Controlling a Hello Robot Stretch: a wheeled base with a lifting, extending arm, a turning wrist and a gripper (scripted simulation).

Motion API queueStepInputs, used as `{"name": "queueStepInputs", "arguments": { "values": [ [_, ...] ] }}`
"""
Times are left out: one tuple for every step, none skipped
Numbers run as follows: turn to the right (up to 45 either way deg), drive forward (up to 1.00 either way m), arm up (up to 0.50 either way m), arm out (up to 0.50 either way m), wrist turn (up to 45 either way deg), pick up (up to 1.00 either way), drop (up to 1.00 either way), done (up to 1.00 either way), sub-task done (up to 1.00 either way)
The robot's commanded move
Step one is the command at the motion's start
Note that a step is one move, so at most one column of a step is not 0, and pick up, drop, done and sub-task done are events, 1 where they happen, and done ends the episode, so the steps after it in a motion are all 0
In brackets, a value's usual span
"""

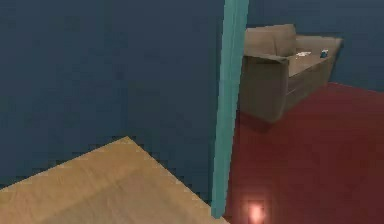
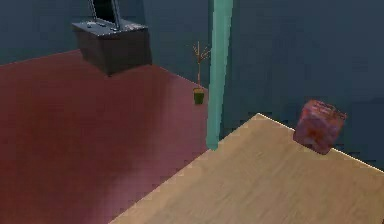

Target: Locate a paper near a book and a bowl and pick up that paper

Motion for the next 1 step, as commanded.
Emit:
{"name": "queueStepInputs", "arguments": {
  "values": [
    [45.0, 0.0, 0.0, 0.0, 0.0, 0.0, 0.0, 0.0, 0.0]
  ]
}}
